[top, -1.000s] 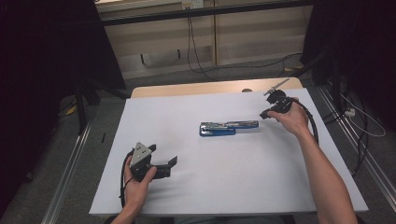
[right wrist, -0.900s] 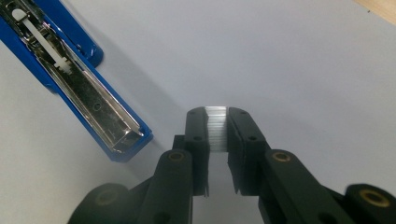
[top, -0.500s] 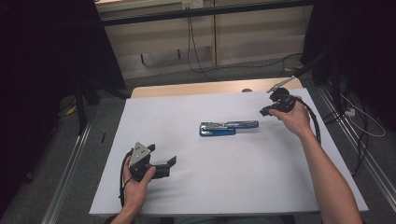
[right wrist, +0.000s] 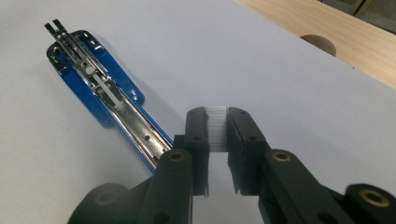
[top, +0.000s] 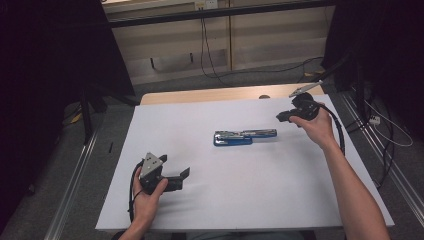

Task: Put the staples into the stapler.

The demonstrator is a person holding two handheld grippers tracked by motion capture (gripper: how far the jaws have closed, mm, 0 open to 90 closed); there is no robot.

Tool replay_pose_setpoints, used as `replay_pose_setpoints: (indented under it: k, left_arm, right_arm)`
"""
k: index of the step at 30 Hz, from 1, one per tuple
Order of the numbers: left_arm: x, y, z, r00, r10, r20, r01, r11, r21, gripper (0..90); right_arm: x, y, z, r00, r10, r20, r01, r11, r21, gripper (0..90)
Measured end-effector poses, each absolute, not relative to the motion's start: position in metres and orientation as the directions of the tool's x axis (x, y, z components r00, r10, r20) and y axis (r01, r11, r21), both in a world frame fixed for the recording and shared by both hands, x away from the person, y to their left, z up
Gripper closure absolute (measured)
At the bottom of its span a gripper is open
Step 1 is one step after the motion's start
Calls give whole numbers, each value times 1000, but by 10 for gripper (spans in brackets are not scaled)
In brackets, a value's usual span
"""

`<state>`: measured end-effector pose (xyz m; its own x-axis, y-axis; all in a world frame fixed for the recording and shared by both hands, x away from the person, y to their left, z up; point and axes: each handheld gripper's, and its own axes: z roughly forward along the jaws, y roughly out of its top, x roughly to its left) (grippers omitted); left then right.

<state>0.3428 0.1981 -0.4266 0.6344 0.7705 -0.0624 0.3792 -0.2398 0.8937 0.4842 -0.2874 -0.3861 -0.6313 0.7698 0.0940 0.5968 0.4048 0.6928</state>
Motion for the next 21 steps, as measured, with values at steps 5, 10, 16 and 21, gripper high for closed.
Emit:
replay_pose_setpoints:
  k: [5, 10, 16, 21]
  left_arm:
    - [343, 199, -426, 635, 770, -64, 378, -238, 895, 42]
    - [343, 199, -426, 632, 771, -74, 378, -224, 898, 42]
    - [343, 199, -426, 634, 770, -72, 378, -228, 897, 42]
    - [343, 199, -427, 634, 770, -72, 380, -229, 896, 42]
  right_arm:
    - [483, -284, -383, -650, 754, 96, 580, 411, 703, 794]
    - [481, -276, -381, -677, 729, 101, 563, 424, 709, 794]
    - [481, -270, -381, -692, 716, 96, 552, 439, 709, 794]
    - [479, -265, -380, -710, 698, 93, 540, 455, 709, 794]
